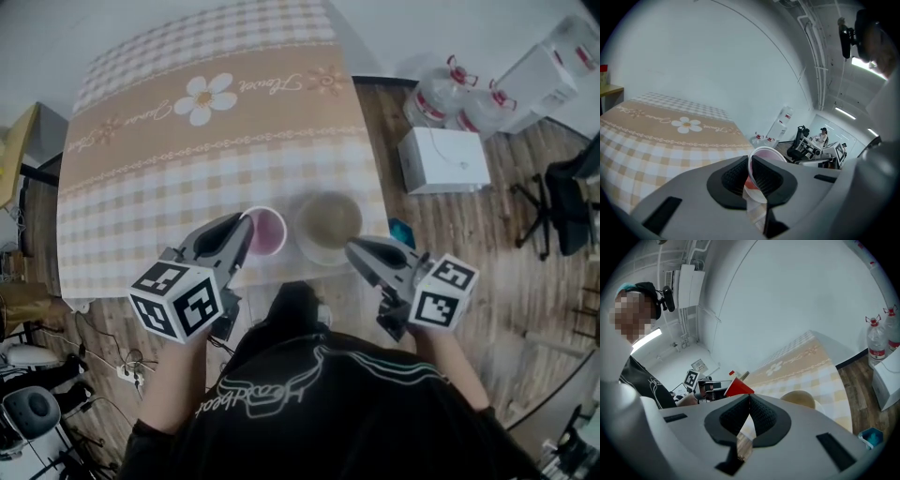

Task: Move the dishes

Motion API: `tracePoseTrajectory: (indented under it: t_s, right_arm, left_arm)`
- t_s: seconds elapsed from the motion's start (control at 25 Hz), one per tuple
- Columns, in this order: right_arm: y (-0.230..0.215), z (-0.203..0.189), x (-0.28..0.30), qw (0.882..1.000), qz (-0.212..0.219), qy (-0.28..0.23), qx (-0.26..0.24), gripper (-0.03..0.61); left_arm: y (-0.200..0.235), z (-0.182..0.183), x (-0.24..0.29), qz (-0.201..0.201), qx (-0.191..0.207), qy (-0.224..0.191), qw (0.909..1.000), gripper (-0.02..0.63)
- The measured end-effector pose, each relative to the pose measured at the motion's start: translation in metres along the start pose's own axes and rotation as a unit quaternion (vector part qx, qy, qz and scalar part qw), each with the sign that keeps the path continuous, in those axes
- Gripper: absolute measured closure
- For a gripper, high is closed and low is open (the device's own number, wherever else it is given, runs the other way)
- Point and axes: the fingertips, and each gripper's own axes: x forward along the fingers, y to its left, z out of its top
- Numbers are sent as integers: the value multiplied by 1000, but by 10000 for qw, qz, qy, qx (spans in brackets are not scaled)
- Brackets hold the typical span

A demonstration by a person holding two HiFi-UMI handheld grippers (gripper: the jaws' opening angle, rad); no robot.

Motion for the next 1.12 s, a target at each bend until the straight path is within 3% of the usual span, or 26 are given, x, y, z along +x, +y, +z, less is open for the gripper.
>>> tracePoseTrajectory:
  t_s: [0.44,1.12]
  right_arm:
    - [7,-10,40,9988,317,365,-47,566]
    - [4,-13,72,9970,465,626,0,566]
  left_arm:
    - [74,-15,-57,1111,-217,-139,9935,591]
    - [170,-73,-80,2010,-1077,285,9732,589]
